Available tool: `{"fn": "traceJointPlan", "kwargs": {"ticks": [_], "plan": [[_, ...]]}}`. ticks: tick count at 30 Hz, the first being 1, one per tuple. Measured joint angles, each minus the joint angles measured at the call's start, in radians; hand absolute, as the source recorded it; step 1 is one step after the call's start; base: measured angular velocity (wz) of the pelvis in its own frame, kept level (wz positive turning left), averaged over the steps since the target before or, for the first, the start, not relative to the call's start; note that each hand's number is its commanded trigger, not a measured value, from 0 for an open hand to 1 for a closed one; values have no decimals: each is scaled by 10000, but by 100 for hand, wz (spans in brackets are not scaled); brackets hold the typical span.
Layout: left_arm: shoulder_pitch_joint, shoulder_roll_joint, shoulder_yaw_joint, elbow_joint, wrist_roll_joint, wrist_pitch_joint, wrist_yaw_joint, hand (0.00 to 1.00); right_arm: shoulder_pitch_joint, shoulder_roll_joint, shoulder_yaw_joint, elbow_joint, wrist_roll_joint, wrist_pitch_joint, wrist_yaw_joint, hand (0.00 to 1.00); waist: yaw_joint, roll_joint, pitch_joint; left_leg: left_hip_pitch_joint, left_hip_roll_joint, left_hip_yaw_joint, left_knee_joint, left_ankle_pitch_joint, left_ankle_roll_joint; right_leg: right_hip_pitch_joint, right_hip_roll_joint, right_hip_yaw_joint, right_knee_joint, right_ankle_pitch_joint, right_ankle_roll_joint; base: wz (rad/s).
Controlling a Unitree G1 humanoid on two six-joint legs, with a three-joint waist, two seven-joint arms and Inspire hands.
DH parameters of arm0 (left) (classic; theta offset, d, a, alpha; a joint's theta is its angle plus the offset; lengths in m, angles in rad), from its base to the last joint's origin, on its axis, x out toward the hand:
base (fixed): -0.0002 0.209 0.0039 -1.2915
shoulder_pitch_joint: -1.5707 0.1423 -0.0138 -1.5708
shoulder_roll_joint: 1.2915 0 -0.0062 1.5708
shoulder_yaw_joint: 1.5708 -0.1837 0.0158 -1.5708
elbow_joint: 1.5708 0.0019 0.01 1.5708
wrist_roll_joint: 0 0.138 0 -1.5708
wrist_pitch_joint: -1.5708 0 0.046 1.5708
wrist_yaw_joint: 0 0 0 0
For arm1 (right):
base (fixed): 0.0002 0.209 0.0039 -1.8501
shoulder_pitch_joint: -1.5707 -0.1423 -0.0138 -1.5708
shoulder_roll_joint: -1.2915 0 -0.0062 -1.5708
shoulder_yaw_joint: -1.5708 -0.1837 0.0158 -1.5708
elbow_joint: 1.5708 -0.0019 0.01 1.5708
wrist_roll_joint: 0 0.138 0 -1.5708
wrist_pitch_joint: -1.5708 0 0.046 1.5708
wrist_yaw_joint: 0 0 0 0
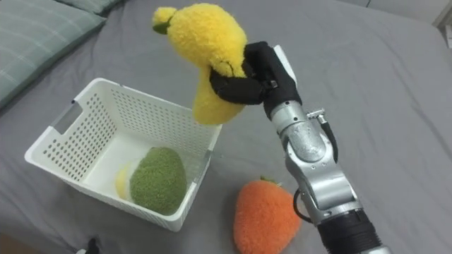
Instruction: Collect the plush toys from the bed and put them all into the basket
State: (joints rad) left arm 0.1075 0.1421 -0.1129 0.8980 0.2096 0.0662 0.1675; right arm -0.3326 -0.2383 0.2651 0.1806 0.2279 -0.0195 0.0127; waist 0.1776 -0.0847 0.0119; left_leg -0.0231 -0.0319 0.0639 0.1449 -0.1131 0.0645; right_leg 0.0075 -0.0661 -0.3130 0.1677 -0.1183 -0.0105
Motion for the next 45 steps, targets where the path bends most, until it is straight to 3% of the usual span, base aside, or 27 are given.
{"fn": "traceJointPlan", "kwargs": {"ticks": [4,5,7,8,10,17,22,45], "plan": [[-143,7,-63,179,3,-12,-91,0,-12,99,342,30,-610,0,109,100,122,69,75,11,-10,-74,3,-3,-3,49,4,-14,3,0,0,1],[-263,12,-84,301,4,-13,-116,0,-12,107,511,113,-799,3,144,83,170,77,89,15,-10,-101,9,-8,-8,53,4,-33,0,-1,1,6],[-362,6,-87,359,5,-13,-175,0,-12,154,743,241,-899,73,210,24,201,69,100,3,-8,-137,26,-13,-16,52,9,-46,-4,-4,-1,5],[-401,5,-83,406,7,-28,-219,0,-12,231,828,274,-1055,193,263,20,236,66,101,0,-8,-144,32,-14,-18,52,9,-42,-4,-10,1,3],[-440,5,-84,444,19,-32,-237,0,-13,303,964,283,-1269,266,339,0,277,58,102,-9,-12,-151,32,-16,-18,46,8,-44,-5,-17,10,0],[-543,-72,-79,442,224,-32,-237,0,-14,555,1150,283,-1590,655,781,0,557,-64,91,-15,-23,-158,-6,-19,-13,27,5,-69,-10,-31,26,0],[-555,-92,-76,443,254,-31,-229,0,-14,703,1171,283,-1589,657,957,0,601,-73,91,-10,-23,-159,-7,-19,-12,30,2,-76,-8,-31,26,0],[-581,-127,137,430,388,-32,-290,0,-14,659,1102,404,-1968,664,978,0,683,-146,67,-8,-25,-169,63,-28,-5,92,-5,-48,-8,-32,26,0]]}}
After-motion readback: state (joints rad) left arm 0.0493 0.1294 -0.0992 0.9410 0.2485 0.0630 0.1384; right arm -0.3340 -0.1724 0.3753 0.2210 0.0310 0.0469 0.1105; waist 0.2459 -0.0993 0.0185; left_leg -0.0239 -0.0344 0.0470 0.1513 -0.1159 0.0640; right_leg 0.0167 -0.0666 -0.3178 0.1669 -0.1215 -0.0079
